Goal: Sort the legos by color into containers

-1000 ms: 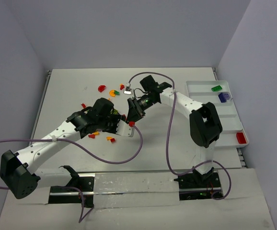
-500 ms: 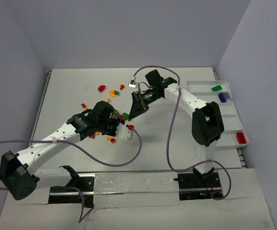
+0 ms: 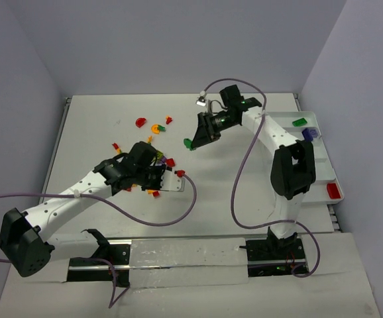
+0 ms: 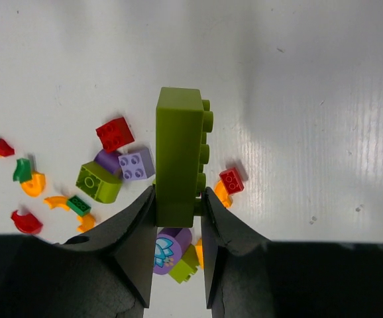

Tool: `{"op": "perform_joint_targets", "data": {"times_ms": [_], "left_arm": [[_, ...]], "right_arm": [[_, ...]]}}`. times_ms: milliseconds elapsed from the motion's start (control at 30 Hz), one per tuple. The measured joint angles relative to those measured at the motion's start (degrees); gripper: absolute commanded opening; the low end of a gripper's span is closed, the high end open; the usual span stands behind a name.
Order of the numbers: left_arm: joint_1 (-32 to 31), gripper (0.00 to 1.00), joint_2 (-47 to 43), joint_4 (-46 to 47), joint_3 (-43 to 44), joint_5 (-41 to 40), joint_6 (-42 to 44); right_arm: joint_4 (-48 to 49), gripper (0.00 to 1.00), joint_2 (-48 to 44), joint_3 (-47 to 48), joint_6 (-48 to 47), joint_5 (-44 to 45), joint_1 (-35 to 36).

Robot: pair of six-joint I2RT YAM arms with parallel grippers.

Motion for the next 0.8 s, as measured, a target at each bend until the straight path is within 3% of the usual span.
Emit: {"op": "perform_joint_targets", "data": {"times_ms": [133,467,633,800], "left_arm": [[3.6,0.00,2.0,0.1,3.8,2.4,-7.8],[17.0,0.00,17.1,1.7,27.8,11.1,-28.9],[17.9,0.00,20.0,3.0,28.8,12.1,-34.1],[17.9,0.00,22.9,3.6,29.0,12.4,-37.5]], "right_arm": [[0.6,0.00,0.0,5.0,0.9,7.3,-7.7],[1.2,0.00,1.3,12.4,-1.6,23.9,-27.4],[0.9,0.00,5.9,18.9,-3.3,29.2,-34.8],[0.9,0.00,12.4,24.6,-3.7,36.1,-36.4]]}}
